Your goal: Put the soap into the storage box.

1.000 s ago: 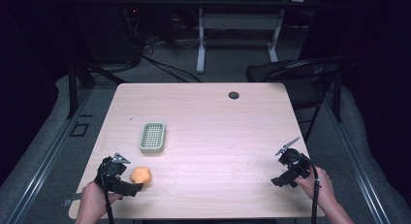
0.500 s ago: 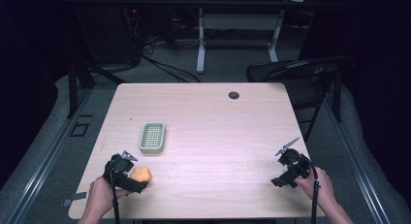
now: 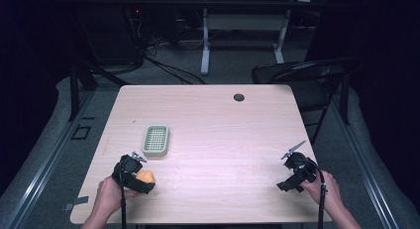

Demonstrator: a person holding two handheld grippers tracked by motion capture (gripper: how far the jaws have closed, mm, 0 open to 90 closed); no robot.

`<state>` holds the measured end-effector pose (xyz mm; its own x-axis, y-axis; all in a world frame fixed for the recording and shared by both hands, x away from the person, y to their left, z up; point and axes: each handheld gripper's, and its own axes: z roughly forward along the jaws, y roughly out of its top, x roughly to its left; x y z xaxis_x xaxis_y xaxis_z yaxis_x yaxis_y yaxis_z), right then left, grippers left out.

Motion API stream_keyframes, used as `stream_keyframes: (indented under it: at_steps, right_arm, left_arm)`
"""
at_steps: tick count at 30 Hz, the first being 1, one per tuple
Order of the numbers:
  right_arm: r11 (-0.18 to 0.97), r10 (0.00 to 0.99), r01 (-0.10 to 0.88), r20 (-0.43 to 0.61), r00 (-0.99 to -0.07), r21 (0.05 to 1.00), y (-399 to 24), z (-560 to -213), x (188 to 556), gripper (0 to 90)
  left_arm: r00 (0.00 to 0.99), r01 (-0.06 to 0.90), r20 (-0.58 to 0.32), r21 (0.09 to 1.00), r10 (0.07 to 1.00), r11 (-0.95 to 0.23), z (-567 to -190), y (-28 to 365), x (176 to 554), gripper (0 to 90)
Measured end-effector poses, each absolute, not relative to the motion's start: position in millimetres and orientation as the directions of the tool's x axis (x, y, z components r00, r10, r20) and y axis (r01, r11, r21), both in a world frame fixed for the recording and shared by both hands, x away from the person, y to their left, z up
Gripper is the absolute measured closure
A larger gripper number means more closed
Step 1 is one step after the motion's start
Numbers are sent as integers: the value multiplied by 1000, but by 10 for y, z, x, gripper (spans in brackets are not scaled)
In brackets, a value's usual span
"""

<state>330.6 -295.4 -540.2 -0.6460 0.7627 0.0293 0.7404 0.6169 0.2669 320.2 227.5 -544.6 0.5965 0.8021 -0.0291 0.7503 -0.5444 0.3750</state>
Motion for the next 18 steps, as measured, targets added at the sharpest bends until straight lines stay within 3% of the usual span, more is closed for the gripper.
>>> stream_keyframes:
  at_steps: [3, 18]
  right_arm:
    - [612, 765, 741, 31, -644, 276, -2971, -5390, 3309, 40]
    - [616, 762, 739, 35, -647, 273, -2974, -5391, 3315, 41]
  left_arm:
    - [602, 749, -33, 370, 798, -550, -5461, 2252, 3216, 143]
    - [599, 756, -33, 351, 800, -552, -5496, 2252, 3245, 240]
